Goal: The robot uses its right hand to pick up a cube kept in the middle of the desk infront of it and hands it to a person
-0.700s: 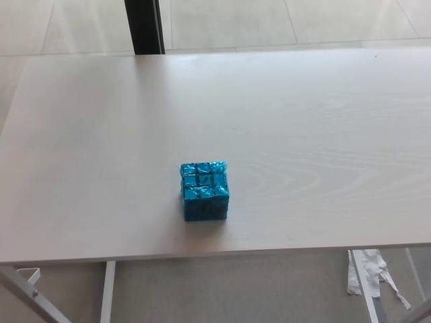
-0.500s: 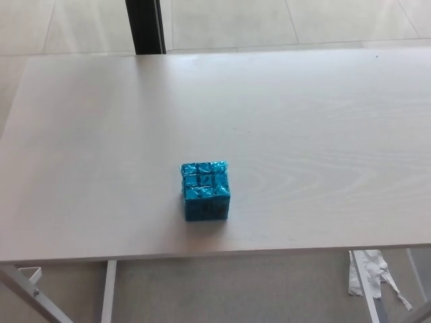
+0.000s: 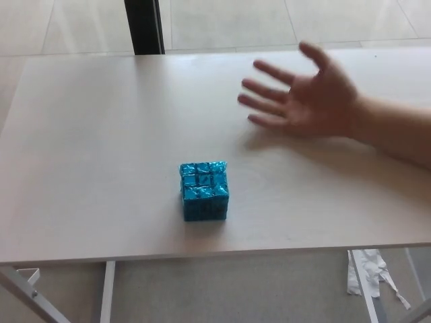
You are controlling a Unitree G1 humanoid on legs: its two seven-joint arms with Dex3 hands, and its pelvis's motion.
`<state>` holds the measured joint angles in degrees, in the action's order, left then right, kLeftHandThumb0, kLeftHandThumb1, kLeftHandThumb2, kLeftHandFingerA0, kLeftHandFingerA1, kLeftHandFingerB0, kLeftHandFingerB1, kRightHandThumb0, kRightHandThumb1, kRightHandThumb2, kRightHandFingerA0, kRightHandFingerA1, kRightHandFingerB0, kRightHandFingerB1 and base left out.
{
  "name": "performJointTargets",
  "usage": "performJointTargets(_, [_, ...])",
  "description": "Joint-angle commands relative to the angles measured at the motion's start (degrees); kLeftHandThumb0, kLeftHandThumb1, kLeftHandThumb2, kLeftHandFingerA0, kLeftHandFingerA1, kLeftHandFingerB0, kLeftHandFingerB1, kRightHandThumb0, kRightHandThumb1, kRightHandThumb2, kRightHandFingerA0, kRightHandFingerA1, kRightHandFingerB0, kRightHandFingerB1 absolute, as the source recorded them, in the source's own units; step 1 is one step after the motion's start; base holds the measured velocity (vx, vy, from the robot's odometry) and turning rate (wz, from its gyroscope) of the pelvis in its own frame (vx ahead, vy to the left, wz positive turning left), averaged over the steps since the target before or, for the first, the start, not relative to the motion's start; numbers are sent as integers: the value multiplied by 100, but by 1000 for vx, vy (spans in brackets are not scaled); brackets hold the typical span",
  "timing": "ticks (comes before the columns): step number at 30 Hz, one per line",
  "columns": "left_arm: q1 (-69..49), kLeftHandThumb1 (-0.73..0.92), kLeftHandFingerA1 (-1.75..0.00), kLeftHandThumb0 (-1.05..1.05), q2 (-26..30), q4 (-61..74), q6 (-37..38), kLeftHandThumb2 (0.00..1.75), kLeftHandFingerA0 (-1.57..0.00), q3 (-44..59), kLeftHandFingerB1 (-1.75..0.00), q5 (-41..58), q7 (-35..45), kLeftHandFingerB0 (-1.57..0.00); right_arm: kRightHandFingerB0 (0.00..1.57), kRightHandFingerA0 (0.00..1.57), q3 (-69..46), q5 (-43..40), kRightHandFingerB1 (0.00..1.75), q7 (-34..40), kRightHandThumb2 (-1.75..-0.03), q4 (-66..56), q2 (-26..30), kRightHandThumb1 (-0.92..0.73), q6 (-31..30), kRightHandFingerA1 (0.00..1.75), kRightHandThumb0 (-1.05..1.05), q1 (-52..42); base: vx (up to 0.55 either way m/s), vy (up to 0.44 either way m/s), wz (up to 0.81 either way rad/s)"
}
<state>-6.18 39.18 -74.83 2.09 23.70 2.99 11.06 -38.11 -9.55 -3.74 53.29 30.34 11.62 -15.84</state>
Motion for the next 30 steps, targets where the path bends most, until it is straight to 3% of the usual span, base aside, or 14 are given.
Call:
performJointTargets(1, [-18, 73, -65, -63, -59, -40, 268, 62, -67, 132, -46, 173, -281, -54, 40, 82, -752, -880, 50, 625, -88, -2485, -354, -47, 233, 86, -69, 138, 0, 0, 0])
performJointTargets(2, [-39, 73, -65, -63, -53, -39, 284, 62, -66, 130, -47, 174, -247, -54, 44, 79, -822, -1054, 36, 597, -59, -2994, -458, -53, 109, 84, -64, 162, 0, 0, 0])
performJointTargets(3, [-63, 73, -66, -65, -39, -35, 286, 62, -68, 124, -46, 170, -230, -51, 41, 68, -826, -1233, 48, 636, -84, -3803, -545, -49, -57, 64, -67, 228, 0, 0, 0])
performJointTargets(4, [-69, 73, -66, -65, -31, -31, 280, 62, -68, 108, -46, 156, -230, -51, 41, 68, -800, -1242, 48, 681, -84, -4102, -547, -49, -135, 64, -67, 253, 0, 0, 0])
performJointTargets(5, [-84, 74, -65, -66, -15, -18, 274, 62, -64, 65, -46, 119, -208, -50, 47, 79, -759, -1430, 35, 637, -57, -4695, -594, -55, -161, 59, -58, 366, 0, 0, 0])
performJointTargets(10, [-99, 74, -60, -67, 17, -21, 301, 62, -55, -125, -48, -60, -169, -51, 53, 71, -364, -1203, 38, 804, -58, -6217, -458, -55, -525, 49, -72, 806, 0, 0, 0])
performJointTargets(11, [-83, 75, -59, -67, 17, -28, 251, 62, -54, -147, -46, -77, -173, -52, 46, 62, -260, -1099, 50, 829, -85, -6496, -402, -45, -647, 56, -73, 905, 0, 0, 0])
performJointTargets(12, [-70, 75, -56, -66, 16, -36, 227, 63, -50, -163, -46, -85, -121, -51, 47, 55, 97, -1236, 36, 703, -58, -6921, -336, -55, -721, 42, -67, 1234, 0, 0, 0])
performJointTargets(13, [-63, 75, -57, -67, 17, -42, 207, 62, -50, -174, -46, -91, -99, -53, 37, 45, 397, -1181, 46, 617, -82, -7199, -305, -45, -724, 53, -68, 1491, 0, 0, 0])
performJointTargets(15, [-61, 75, -57, -67, 18, -43, 203, 62, -50, -178, -46, -92, -99, -53, 37, 45, 442, -1110, 46, 592, -82, -7289, -336, -45, -770, 53, -68, 1555, 0, 0, 0])
performJointTargets(16, [-72, 75, -56, -68, 1, -60, 213, 63, -51, -243, -46, -157, -128, -53, 35, 49, 845, -831, 32, 509, -59, -7530, -355, -60, -758, 45, -64, 1816, 0, 0, 0])
performJointTargets(21, [-83, 75, -59, -68, -8, -44, 219, 62, -53, -215, -46, -102, -115, -52, 28, 40, 1747, -851, 31, 279, -58, -8087, -428, -58, -1390, 47, -60, 2466, 0, 0, 0])
performJointTargets(22, [-76, 75, -60, -68, 0, -38, 207, 62, -54, -212, -47, -95, -118, -53, 17, 29, 2002, -700, 42, 195, -82, -8151, -445, -48, -1525, 54, -66, 2645, 0, 0, 0])
performJointTargets(30, [-65, 76, -58, -70, 10, -3, 232, 63, -50, -193, -45, -38, -23, -49, 7, 12, 3848, 636, 42, -575, -86, -8175, -542, -49, -2561, 53, -77, 3816, 0, 0, 0])
